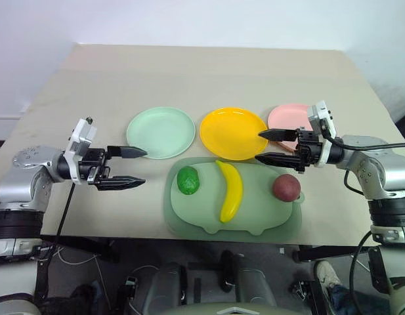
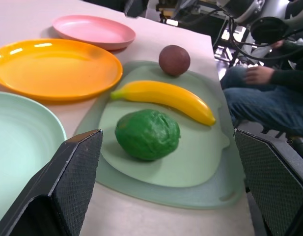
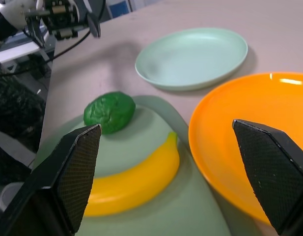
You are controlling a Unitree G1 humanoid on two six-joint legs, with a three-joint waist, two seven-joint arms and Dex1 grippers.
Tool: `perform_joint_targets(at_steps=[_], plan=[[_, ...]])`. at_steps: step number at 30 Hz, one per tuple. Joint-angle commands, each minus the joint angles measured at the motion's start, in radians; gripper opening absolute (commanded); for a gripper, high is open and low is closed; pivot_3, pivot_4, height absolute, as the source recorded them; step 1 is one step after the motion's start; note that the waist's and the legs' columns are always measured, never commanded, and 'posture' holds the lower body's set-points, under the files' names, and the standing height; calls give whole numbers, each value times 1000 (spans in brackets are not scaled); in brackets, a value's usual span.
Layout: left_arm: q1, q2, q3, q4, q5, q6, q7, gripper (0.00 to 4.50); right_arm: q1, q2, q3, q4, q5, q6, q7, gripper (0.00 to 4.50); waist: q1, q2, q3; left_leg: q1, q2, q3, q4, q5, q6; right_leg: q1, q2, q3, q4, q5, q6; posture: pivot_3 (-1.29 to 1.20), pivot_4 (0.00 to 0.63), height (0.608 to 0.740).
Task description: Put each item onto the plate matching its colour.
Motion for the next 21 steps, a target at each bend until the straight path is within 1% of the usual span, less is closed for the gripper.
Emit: perform_joint_targets(at_steps=[1,11,21], plan=[[3,22,41,-37,-23,9,3,4471,-27,10,3,6,-8,-32,9,4500,1,0,0,0,0,0,0,0,0,0,0,0,0,0,0,0,150,740],[-23,6,24,-34,-11,-4,8,4471,-41,-8,-15,41,-19,-56,17,4500,0,0,0,0,0,0,0,0,0,0,0,0,0,0,0,0,150,740],[-54,-19,-7,-27,-4,-2,12,4471,5,-59,-22,38,-26,-72,65,4500,0,0,0,0,0,0,0,0,0,0,0,0,0,0,0,0,150,740]])
